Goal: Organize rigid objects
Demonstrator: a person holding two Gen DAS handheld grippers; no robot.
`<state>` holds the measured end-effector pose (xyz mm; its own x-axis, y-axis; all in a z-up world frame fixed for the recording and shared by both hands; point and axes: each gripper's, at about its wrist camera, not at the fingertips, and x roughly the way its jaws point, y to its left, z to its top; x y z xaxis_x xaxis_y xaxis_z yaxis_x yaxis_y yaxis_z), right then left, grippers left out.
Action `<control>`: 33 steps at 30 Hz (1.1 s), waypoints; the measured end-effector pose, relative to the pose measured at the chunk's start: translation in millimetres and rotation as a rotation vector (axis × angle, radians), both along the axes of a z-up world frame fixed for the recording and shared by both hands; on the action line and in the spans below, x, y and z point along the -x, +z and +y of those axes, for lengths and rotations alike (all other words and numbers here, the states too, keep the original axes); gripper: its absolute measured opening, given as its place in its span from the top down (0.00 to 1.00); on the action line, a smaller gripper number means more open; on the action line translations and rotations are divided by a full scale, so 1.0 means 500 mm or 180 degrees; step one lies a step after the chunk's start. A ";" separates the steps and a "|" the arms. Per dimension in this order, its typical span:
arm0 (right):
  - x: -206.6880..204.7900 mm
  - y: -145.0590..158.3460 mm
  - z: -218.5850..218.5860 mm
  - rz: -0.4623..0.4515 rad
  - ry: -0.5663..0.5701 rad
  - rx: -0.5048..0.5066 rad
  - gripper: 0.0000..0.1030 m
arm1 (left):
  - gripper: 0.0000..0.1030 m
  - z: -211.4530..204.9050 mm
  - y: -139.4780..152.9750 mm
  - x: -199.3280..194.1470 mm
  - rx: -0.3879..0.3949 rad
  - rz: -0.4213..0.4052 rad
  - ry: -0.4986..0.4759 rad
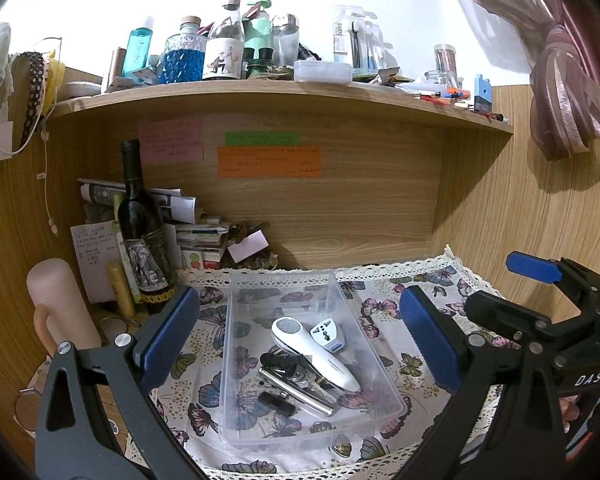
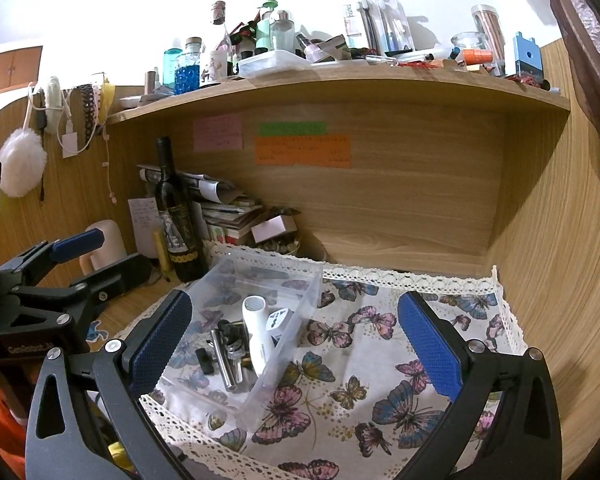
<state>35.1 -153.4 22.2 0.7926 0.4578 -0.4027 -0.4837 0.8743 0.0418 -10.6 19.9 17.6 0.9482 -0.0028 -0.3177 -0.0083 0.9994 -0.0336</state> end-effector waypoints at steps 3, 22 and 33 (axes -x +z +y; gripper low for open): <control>0.001 0.000 0.002 -0.0010 -0.0005 0.0007 0.00 | 0.01 0.000 -0.002 -0.004 -0.0007 0.0029 -0.0003; -0.003 -0.007 0.000 0.0041 -0.0023 -0.0009 0.00 | 0.01 -0.005 -0.005 -0.007 0.0006 0.0043 -0.0029; -0.001 -0.004 0.002 0.0023 -0.0041 -0.0022 0.00 | 0.01 -0.007 -0.004 -0.007 0.0000 0.0030 -0.0025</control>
